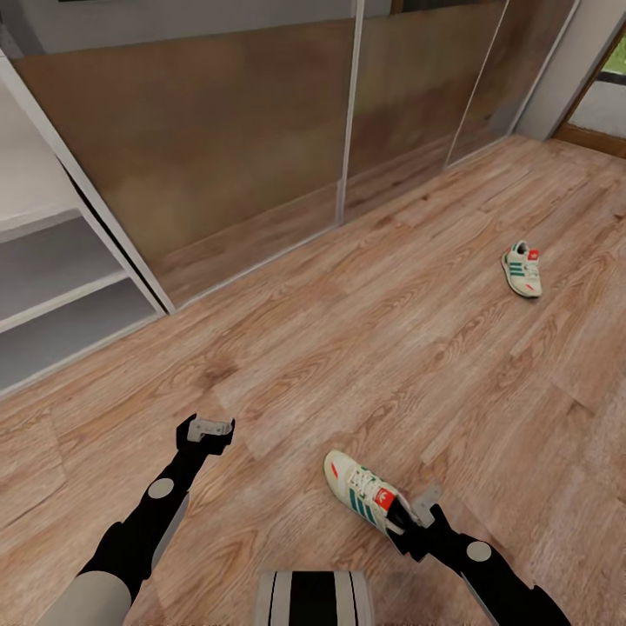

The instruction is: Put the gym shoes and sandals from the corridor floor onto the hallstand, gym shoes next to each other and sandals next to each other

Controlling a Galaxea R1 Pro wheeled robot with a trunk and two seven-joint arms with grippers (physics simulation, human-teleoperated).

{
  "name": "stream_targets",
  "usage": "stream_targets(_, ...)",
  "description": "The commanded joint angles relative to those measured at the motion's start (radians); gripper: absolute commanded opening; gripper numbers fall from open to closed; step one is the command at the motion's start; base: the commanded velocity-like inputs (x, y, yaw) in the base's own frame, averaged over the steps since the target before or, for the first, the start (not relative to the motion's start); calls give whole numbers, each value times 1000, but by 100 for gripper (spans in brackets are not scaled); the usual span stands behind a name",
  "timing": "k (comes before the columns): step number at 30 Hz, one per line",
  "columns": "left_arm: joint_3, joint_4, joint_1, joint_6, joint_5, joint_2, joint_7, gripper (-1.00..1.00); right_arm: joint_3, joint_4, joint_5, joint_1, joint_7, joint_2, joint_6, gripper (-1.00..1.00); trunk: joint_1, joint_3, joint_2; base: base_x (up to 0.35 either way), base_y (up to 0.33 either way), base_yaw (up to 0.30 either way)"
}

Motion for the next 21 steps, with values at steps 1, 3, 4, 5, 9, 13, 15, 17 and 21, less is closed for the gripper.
stream_targets(1,-1,0,0,-3,-5,1,0,100,1,-2,8,0,2,-1,5,100,0,-2,0,0,0,-96)
stream_targets(3,-1,0,0,-3,-5,1,0,100,1,-2,8,0,2,-1,5,100,0,-4,0,0,0,-76)
stream_targets(4,0,0,0,-3,-5,1,1,100,1,-2,8,0,2,-1,5,100,0,-4,0,0,0,-43)
stream_targets(5,0,0,0,-3,-5,2,1,100,1,-2,8,0,2,-1,5,100,0,-5,0,0,0,-35)
stream_targets(9,0,0,0,-4,-5,2,1,100,1,-2,9,0,2,-1,5,100,0,-6,0,0,0,-20)
stream_targets(13,0,0,0,-3,-5,2,1,100,1,-2,9,0,2,-1,5,100,0,-10,0,0,0,-3)
stream_targets(15,0,0,0,-3,-5,2,1,100,1,-2,9,0,2,-1,5,100,1,-18,-1,0,0,-1)
stream_targets(17,0,0,0,-2,-5,2,0,100,1,-2,9,0,2,-1,5,100,2,-27,-1,0,0,-10)
stream_targets(21,0,0,0,-3,-5,2,0,100,1,-2,9,0,2,-2,5,100,3,-38,-2,0,0,-32)
